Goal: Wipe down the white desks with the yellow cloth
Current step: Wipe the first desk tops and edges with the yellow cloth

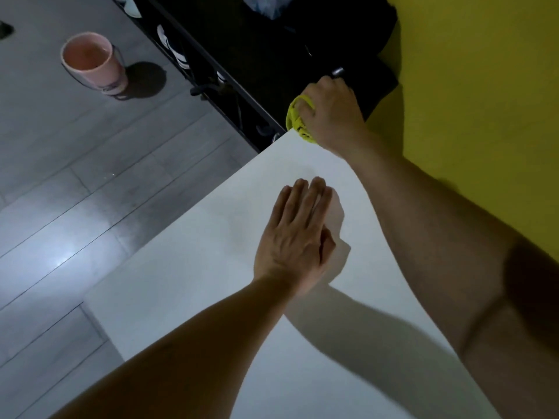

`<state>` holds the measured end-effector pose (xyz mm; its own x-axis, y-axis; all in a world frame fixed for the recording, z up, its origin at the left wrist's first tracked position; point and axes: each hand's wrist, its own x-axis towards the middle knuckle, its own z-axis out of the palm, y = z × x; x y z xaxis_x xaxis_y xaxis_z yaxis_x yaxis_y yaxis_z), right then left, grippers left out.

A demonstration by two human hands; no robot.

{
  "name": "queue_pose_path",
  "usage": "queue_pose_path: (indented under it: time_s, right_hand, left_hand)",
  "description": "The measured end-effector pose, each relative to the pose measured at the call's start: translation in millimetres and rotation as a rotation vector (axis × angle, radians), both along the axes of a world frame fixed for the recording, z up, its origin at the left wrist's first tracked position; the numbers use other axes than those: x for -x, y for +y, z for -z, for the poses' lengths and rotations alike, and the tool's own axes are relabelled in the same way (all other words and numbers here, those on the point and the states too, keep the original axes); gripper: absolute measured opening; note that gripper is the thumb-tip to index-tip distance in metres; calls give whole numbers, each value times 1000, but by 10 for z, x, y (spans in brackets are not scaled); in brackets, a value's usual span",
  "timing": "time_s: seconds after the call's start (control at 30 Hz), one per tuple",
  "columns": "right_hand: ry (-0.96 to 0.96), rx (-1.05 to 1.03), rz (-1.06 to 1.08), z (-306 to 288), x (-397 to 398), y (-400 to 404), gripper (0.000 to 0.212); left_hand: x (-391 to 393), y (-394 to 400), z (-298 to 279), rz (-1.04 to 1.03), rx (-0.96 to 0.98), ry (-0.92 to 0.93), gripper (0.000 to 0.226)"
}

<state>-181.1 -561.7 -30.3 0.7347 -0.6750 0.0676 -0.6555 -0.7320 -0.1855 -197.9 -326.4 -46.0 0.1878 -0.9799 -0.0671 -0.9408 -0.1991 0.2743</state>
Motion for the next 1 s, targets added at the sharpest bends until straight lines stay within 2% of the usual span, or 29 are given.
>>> queue_pose_path:
  time_s: [0.07, 0.17, 0.27, 0.33, 0.43, 0.5, 0.57, 0.63, 0.73, 0.93, 1.0]
  right_hand:
    - [14, -24, -105, -32, -28, 226, 39]
    - [-22, -60, -379, -10, -67, 686, 36]
    - [-7, -50, -473, 50, -53, 724, 39]
    - [-18, -22, -364, 80, -37, 491, 37]
    - [-67, 57, 1, 95, 78, 21, 37]
    - [-115, -31, 204, 99, 156, -233, 39]
    - [-177, -222, 322, 102, 223, -322, 38]
    - [-226, -303, 341, 160, 308, -259, 36]
    - [-248, -252, 385, 172, 566, -69, 35]
    - [-180, -82, 456, 145, 1575, 312, 31]
    - [-104, -91, 445, 124, 1778, 387, 33]
  left_hand:
    - [1, 8, -22, 1, -10, 8, 66]
    - [0, -10, -68, -3, -8, 14, 61]
    - [1, -15, -59, -6, 0, 15, 59]
    - [-10, -38, -19, -9, 14, 17, 62]
    - [14, -43, 16, -18, 23, 0, 63]
    - [16, -52, 31, -21, 41, -5, 64]
    - [15, -46, 44, -21, 48, -10, 64]
    - [17, -24, 31, -24, 43, -18, 63]
    - [6, -25, -11, -29, 29, -12, 63]
    - [14, -30, -36, -29, 20, -15, 65]
    - [9, -32, -30, -28, 21, -9, 65]
